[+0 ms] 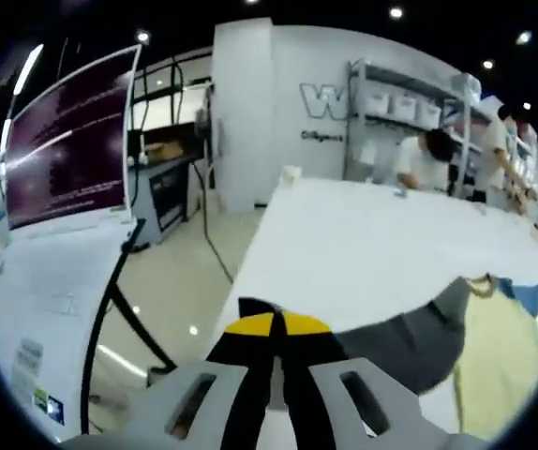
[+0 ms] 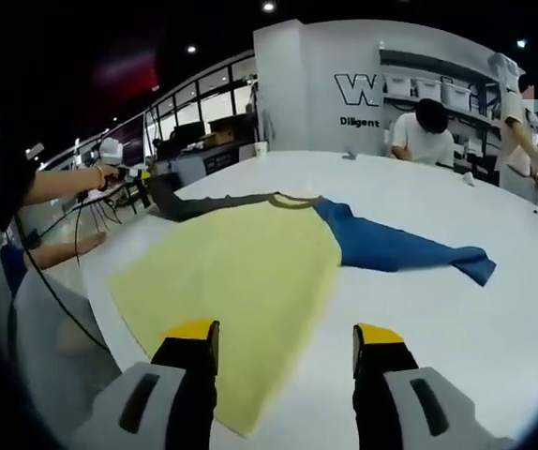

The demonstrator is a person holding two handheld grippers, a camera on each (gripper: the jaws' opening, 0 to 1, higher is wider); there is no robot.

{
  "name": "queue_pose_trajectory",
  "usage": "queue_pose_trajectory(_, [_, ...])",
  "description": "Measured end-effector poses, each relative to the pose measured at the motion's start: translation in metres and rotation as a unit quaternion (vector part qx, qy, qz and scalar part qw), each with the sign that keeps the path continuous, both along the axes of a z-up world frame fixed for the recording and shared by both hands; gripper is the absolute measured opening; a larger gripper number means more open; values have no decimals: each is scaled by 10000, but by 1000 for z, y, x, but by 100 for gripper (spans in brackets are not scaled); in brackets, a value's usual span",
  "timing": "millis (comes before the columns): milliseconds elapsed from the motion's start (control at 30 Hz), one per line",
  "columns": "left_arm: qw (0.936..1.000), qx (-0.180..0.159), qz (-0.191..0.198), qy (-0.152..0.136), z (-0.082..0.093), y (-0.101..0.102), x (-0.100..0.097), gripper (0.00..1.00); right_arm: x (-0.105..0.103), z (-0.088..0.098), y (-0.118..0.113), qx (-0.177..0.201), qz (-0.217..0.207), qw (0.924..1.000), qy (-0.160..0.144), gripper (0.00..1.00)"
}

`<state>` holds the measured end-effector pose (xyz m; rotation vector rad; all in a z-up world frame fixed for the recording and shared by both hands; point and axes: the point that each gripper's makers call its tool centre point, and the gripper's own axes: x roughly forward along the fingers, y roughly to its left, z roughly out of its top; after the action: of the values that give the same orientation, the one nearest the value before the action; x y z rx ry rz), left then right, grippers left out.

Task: Fold the garment on the visible template until the final outline fits inside the template.

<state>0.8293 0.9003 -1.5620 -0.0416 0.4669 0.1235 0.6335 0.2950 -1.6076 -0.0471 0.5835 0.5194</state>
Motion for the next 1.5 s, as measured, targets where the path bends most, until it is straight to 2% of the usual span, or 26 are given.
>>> queue_pose_trajectory(67, [10000,-90,36,19,-5,-1,-4,0,-1,1,-2,22,-29,10000,-17,54])
queue_pose_trajectory(233, [9998,-134,-115,-70,1,-13,-3,0,-2,2,-10,76,-160,9998,-27,54])
queue_pose_trajectory(300, [9997,-145,-176,-124,12,-21,3,0,-2,3,-11,87,-180,9998,-31,54])
queue_pose_trajectory(400, [9983,-292,-295,-417,32,-31,14,0,-2,6,-13,134,-222,9996,-88,54])
queue_pose_trajectory(467, [9975,-260,-383,-542,46,-38,22,0,-2,7,-13,151,-233,9996,-113,54])
queue_pose_trajectory(533, [9955,-271,-527,-738,67,-54,32,0,-4,8,-15,183,-257,9994,-136,54])
queue_pose_trajectory(600, [9942,-255,-620,-845,79,-63,37,0,-4,8,-15,190,-268,9994,-142,54])
queue_pose_trajectory(667, [9892,-258,-895,-1133,109,-88,54,0,-5,9,-18,224,-320,9991,-161,54])
queue_pose_trajectory(733, [9870,-329,-987,-1227,117,-97,60,0,-6,11,-20,242,-361,9989,-180,54])
queue_pose_trajectory(767, [9825,-379,-1160,-1404,130,-112,67,0,-5,13,-21,260,-381,9987,-208,54])
queue_pose_trajectory(900, [9745,-440,-1463,-1642,159,-148,76,0,-5,15,-25,295,-426,9983,-260,54])
queue_pose_trajectory(1033, [9657,-488,-1842,-1763,171,-189,84,0,-5,16,-28,324,-468,9980,-285,54])
queue_pose_trajectory(1067, [9607,-547,-2049,-1791,174,-207,89,0,-5,16,-29,326,-473,9979,-289,54])
queue_pose_trajectory(1100, [9592,-570,-2102,-1803,175,-212,89,0,-5,16,-29,328,-476,9979,-289,54])
queue_pose_trajectory(1133, [9523,-603,-2363,-1833,177,-231,95,0,-5,17,-31,333,-482,9978,-302,54])
queue_pose_trajectory(1267, [9450,-563,-2679,-1789,174,-264,100,0,-5,19,-34,336,-509,9976,-327,54])
queue_pose_trajectory(1300, [9392,-547,-2882,-1783,171,-287,99,0,-5,19,-35,332,-518,9976,-331,54])
queue_pose_trajectory(1367, [9301,-574,-3189,-1728,165,-319,97,0,-6,22,-39,325,-568,9972,-348,54])
queue_pose_trajectory(1433, [9224,-557,-3430,-1687,159,-343,93,0,-7,22,-43,316,-619,9969,-358,54])
queue_pose_trajectory(1467, [9149,-532,-3658,-1620,151,-361,87,0,-9,22,-46,308,-654,9968,-353,54])
queue_pose_trajectory(1500, [9132,-554,-3710,-1595,148,-366,85,0,-10,22,-47,303,-663,9967,-350,54])
